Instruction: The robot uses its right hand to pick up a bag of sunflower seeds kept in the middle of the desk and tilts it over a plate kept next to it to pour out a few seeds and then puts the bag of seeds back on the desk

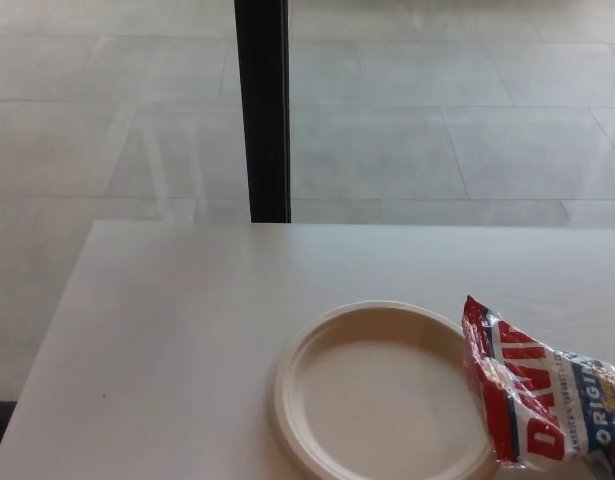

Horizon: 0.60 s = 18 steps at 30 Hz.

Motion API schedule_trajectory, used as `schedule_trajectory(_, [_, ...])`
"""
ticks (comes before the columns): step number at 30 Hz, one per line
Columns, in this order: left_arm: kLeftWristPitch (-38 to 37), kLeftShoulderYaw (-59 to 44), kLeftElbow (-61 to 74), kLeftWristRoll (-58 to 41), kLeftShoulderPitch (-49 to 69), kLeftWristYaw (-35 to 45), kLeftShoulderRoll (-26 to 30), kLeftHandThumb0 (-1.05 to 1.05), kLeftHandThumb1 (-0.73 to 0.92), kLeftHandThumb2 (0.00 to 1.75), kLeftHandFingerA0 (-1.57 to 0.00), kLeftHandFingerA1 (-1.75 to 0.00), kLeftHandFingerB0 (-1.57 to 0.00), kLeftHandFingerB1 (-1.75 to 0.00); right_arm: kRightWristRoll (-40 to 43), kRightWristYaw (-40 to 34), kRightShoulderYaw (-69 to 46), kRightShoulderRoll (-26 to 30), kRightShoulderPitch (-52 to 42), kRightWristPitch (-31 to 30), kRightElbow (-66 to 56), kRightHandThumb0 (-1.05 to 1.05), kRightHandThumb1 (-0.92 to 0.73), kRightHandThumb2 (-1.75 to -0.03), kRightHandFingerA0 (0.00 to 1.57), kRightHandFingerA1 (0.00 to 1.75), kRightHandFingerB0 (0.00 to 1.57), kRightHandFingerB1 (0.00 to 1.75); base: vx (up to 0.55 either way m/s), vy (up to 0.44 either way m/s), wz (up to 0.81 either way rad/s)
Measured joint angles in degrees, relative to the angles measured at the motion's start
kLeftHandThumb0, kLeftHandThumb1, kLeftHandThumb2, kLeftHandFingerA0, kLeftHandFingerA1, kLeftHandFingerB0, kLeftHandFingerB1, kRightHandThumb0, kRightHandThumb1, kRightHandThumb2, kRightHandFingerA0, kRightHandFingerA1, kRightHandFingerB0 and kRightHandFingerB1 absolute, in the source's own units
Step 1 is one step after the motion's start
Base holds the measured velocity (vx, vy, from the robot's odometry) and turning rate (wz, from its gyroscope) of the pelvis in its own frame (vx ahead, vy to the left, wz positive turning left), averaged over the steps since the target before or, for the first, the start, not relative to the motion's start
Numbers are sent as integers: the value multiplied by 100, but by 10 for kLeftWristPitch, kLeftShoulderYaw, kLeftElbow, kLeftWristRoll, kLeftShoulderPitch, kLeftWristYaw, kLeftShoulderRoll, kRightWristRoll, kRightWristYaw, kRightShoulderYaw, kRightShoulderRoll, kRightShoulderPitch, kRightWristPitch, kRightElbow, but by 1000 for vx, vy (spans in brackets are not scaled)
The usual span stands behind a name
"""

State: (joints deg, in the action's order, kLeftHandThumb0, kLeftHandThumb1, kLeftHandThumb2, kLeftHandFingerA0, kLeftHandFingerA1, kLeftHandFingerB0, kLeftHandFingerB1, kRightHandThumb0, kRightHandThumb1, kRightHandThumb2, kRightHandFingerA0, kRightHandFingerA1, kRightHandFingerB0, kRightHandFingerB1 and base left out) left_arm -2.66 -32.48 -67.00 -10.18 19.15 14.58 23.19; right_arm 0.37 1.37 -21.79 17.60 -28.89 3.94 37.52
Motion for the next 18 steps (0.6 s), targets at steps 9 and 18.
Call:
schedule_trajectory(9, [0,-27,-7,-25,0,31,5,-46,61,81,-3,-58,0,-38,46,0,-93,16,86,7,146,-105,-78,-82,0,0,0,0,0,0,0])
schedule_trajectory(18, [-2,-23,-16,-36,-5,44,10,-43,58,84,-1,-58,0,-37,91,-20,-180,123,247,60,242,-105,-80,-86,0,0,0,0,0,0,0])
